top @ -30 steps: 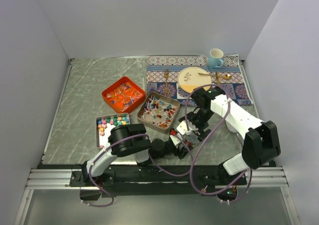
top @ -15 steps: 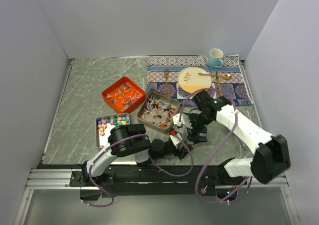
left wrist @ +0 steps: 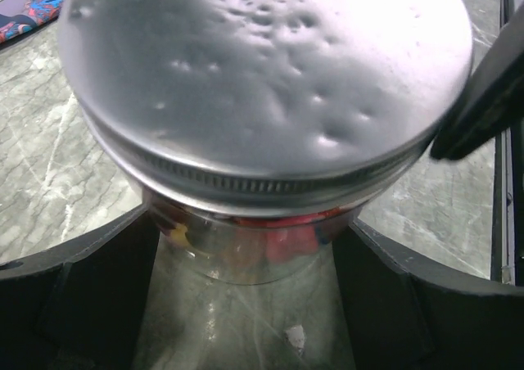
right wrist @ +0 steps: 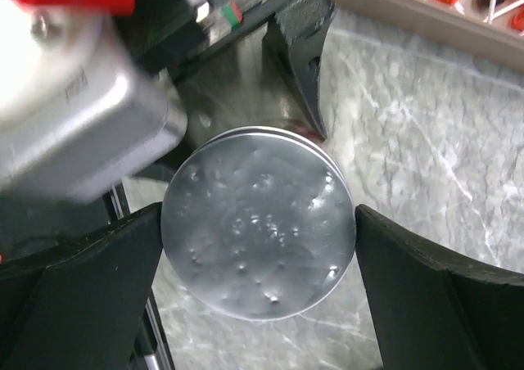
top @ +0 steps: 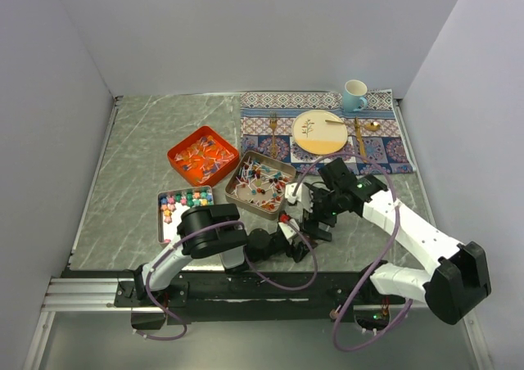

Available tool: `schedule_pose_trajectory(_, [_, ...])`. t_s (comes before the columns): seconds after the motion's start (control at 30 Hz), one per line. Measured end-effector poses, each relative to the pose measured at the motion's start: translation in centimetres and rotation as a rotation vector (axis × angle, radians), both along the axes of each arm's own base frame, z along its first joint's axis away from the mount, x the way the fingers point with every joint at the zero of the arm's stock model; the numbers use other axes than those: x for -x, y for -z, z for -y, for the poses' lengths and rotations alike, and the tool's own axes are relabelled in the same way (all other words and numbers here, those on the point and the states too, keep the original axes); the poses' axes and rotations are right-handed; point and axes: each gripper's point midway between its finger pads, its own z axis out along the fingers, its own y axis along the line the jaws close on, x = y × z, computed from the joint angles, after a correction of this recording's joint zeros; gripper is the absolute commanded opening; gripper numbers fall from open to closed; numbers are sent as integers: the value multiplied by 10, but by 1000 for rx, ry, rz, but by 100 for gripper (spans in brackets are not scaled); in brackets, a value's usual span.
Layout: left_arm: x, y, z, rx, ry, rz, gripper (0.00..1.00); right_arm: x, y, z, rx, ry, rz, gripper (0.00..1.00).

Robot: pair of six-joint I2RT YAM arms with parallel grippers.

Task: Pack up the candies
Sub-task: Screw the bottle lid onto the packing bottle.

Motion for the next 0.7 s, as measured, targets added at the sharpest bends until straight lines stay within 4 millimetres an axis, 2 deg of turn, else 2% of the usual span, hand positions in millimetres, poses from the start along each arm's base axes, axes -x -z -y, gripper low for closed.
schedule_pose_trajectory(0.17, [3, 2, 1, -10, 15, 15, 1, 5, 2, 20, 15, -40, 29, 100])
schedule_pose_trajectory(0.37, [-2, 1, 1, -3, 4, 4, 1, 9, 0, 60, 75, -22, 39, 100])
schedule_pose_trajectory(0.6, [2, 2, 3, 29, 14, -72, 1, -3, 15, 98, 164, -5, -47, 100])
schedule_pose_trajectory(0.7, [3, 2, 3, 33, 15, -81, 9, -16, 15, 106, 174, -9, -77, 100])
